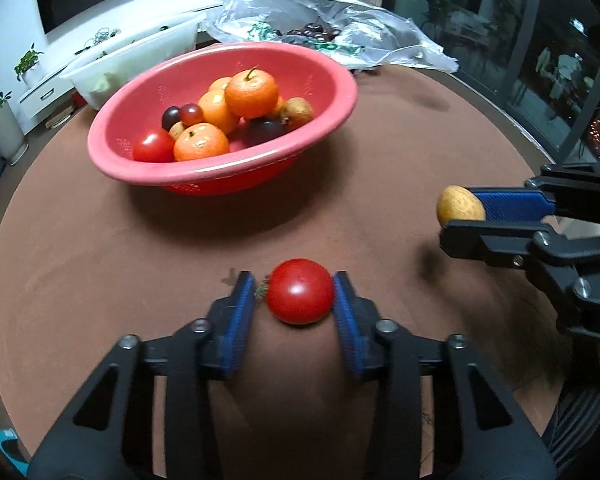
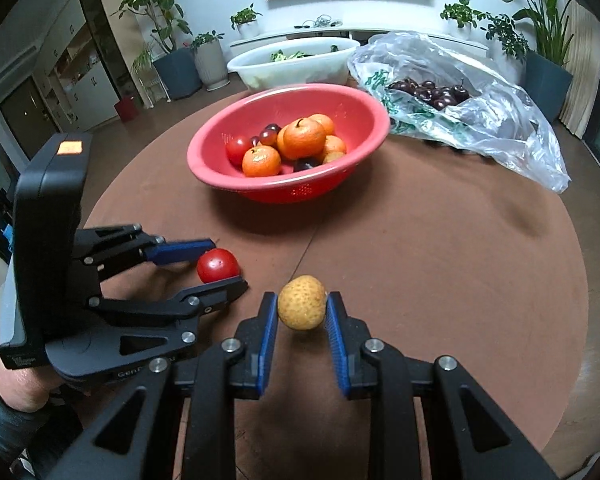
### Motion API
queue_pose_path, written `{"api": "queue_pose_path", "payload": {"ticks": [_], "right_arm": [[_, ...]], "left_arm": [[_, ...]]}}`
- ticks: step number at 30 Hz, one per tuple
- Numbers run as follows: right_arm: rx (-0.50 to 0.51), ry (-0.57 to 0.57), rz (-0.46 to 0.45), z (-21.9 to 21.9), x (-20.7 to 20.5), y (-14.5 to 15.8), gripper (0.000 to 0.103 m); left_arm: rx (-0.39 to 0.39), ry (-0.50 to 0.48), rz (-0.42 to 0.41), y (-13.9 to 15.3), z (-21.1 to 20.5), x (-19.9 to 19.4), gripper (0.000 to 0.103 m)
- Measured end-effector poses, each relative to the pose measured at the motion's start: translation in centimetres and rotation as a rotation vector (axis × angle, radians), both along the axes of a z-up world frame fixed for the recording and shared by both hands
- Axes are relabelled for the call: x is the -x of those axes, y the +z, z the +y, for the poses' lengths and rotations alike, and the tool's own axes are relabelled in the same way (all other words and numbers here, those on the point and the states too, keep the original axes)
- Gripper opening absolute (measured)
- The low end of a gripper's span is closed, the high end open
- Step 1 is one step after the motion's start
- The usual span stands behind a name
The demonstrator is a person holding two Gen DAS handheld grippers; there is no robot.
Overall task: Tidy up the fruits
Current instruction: 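Carry the tomato and brown fruit over the red bowl and open both tools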
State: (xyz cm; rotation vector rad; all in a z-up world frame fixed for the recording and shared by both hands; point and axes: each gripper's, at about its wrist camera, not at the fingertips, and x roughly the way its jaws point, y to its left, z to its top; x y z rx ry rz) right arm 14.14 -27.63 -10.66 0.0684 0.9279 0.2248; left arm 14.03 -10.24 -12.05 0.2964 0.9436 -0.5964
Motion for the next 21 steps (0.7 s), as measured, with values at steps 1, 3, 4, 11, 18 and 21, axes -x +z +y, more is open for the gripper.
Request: {"api": "queue_pose_path", "payload": {"ticks": [1, 3, 4, 11, 18, 21], "right_arm": [[-0.007, -0.003, -0.003, -0.1, 0.0, 0.1, 0.027], [-0.016, -0.005, -0.009, -0.3, 0.0, 0.3, 0.027], [-0.021, -0.006, -0.013, -0.4, 0.0, 0.4, 0.027], [-0.014, -0.006, -0.043, -0.7, -1.0, 2.2, 0.027], [-0.005, 0.011, -0.088, 0.1, -5.9, 5.5, 0.027], [0.004, 0.031, -0.066, 1.2, -8.8, 5.5, 0.027]], "left_arm": [[0.001, 0.0, -0.002, 0.0, 0.0, 0.1, 0.035], [0.012, 0.004, -0.002, 0.0, 0.0, 0.1, 0.034], [0.02, 0.008, -0.004, 0.2, 0.2, 0.2, 0.034], [0.103, 0.062, -0.067, 4.3, 2.8, -0.6, 0.034], [0.122, 0.122, -0.136, 8.0, 3.5, -6.2, 0.034], [0.115, 0.132, -0.123, 7.7, 3.1, -8.8, 0.034]]}}
